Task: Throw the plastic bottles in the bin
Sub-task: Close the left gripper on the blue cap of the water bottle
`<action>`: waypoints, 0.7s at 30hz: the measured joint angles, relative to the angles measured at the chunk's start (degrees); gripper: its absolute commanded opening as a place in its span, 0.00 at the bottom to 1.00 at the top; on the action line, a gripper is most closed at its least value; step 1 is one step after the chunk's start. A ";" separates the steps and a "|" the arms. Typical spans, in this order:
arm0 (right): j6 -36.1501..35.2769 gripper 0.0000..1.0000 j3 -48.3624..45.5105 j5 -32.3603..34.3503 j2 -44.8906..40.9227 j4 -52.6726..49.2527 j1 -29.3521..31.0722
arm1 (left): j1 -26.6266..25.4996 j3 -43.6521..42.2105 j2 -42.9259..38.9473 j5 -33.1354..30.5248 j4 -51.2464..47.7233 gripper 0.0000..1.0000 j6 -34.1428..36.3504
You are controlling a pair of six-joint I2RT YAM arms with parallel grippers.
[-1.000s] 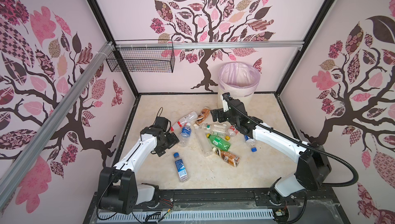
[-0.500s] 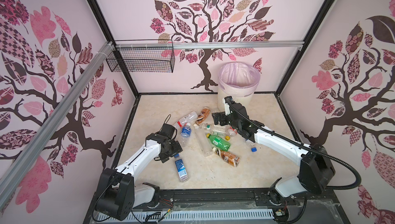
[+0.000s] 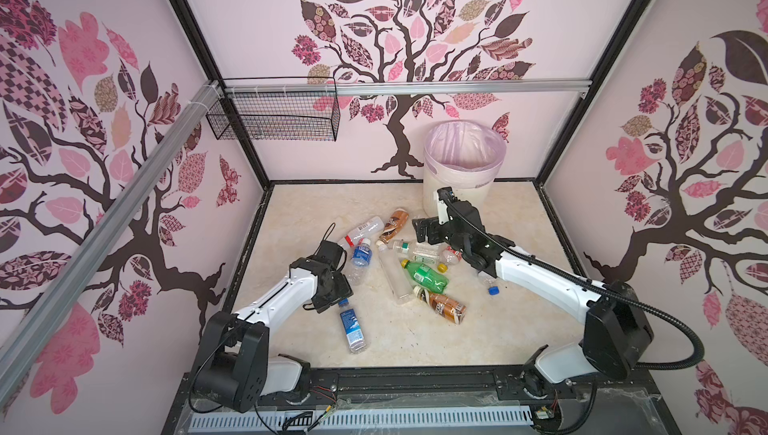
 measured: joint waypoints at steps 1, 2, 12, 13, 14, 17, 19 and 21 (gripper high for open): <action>0.00 0.99 0.00 0.00 0.00 0.02 0.00 | 0.00 -0.33 0.17 0.02 0.11 0.66 0.02; 0.00 0.99 0.00 0.00 0.00 0.02 0.00 | -0.02 -0.57 0.31 0.04 0.22 0.65 0.13; 0.42 1.00 -0.11 -0.04 0.00 0.52 0.00 | -0.66 -0.81 1.40 0.09 1.90 0.59 0.52; 0.55 0.99 -0.17 -0.04 0.00 0.59 0.00 | -0.66 -0.83 1.57 0.11 2.03 0.58 0.52; 0.57 1.00 -0.24 -0.02 0.00 0.70 0.00 | -0.66 -0.87 1.77 0.11 2.19 0.57 0.55; 0.59 1.00 -0.33 -0.02 0.00 0.90 0.00 | -0.72 -1.11 2.29 0.31 2.58 0.51 0.61; 0.59 1.00 -0.33 -0.02 0.00 1.01 0.00 | -0.76 -1.36 2.47 0.57 2.73 0.48 0.72; 0.59 0.99 -0.37 -0.02 0.00 1.16 0.00 | -0.87 -1.49 2.51 0.70 2.97 0.45 0.68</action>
